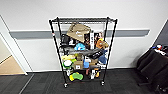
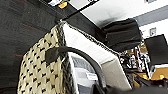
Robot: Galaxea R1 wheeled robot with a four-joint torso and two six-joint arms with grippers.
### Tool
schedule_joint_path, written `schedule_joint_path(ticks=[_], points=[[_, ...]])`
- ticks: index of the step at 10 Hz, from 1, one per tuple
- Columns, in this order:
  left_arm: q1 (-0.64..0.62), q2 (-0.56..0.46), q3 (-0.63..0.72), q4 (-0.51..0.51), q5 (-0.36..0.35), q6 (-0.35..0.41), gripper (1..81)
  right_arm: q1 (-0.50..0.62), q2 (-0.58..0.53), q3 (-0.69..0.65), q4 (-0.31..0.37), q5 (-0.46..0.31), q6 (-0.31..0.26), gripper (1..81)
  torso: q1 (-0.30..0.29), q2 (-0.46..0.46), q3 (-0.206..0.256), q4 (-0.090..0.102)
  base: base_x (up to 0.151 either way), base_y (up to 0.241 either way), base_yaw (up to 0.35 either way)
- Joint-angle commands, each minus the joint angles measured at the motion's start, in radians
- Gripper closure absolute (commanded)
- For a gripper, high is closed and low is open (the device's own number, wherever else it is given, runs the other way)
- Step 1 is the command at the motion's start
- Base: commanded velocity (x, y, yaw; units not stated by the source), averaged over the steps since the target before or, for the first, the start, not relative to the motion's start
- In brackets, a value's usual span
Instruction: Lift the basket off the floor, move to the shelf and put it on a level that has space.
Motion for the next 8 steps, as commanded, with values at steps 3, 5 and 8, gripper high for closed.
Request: schedule_joint_path(ticks=[3,5,8], points=[[-0.096,-0.025,0.058,-0.004,0.005,-0.004,81.1,0.092,-0.042,0.087,-0.016,-0.015,0.002,81.1,-0.080,0.116,0.000,0.000,0.000,0.000,0.000],[-0.096,-0.025,0.058,-0.004,0.006,-0.004,81.1,0.092,-0.042,0.089,-0.016,-0.015,0.002,81.1,-0.124,0.185,0.000,0.000,0.000,0.000,0.000],[-0.095,-0.027,0.053,-0.005,0.008,-0.004,81.1,0.092,-0.041,0.092,-0.016,-0.015,0.000,81.1,-0.108,0.165,0.000,0.000,0.000,0.000,0.000]])
